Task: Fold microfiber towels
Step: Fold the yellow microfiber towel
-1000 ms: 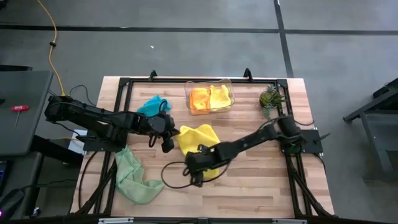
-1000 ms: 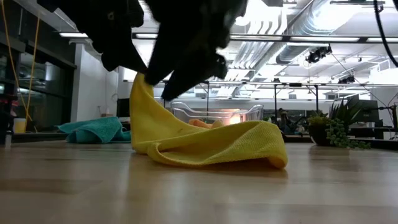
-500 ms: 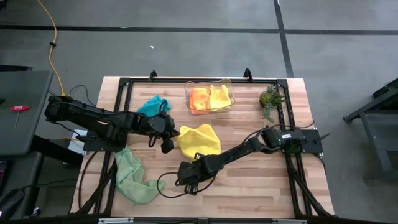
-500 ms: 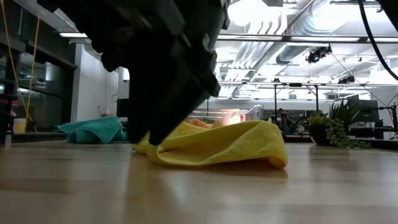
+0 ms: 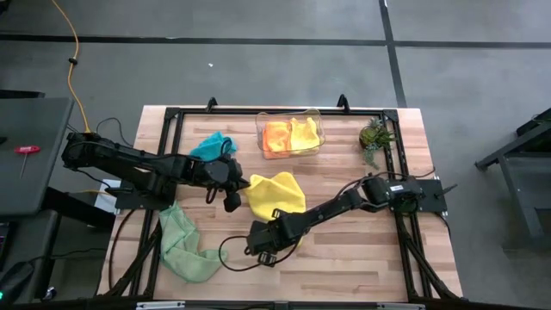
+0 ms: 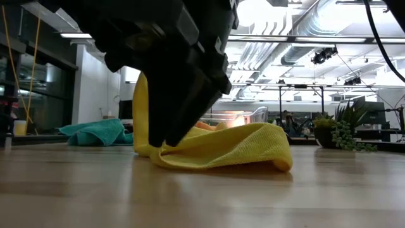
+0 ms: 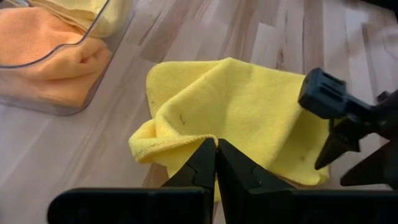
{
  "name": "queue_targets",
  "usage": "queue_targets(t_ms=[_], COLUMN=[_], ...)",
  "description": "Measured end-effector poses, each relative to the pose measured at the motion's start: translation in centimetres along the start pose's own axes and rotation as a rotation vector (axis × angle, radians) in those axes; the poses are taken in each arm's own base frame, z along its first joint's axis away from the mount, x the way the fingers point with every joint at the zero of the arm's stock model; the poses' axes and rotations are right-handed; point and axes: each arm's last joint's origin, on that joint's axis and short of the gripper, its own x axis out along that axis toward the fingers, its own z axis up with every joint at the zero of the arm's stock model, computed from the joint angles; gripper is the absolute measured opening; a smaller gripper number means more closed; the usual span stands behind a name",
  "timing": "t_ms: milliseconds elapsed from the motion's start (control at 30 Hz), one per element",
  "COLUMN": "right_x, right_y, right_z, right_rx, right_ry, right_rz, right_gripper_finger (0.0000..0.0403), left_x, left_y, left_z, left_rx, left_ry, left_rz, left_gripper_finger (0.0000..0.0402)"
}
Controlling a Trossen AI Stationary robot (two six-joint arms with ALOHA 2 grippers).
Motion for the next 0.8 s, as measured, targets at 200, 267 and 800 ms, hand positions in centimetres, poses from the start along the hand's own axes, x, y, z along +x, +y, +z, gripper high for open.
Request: queue_targets(t_ms=[200, 267, 800], right_x=[0.4, 0.4, 2.0], right_y=[-0.5, -0.7, -0.4], right_z=[0.2, 0.4, 0.2], right_rx=[0.026, 0.033, 0.056], right_ry=[-0.012, -0.02, 0.011], right_rz=[-0.008, -0.015, 0.02], right_gripper_finger=[0.0144, 0.0144, 0.0144], left_x=[0.0, 0.0, 0.0], left_y=[0.0, 0.0, -0.1], left_z=[0.1, 0.1, 0.3], left_rx=[-0.002, -0.003, -0.006], left_ry=[-0.009, -0.013, -0.031], left_rz=[-0.004, -0.005, -0.012], left_gripper_finger=[0.0, 0.0, 0.0])
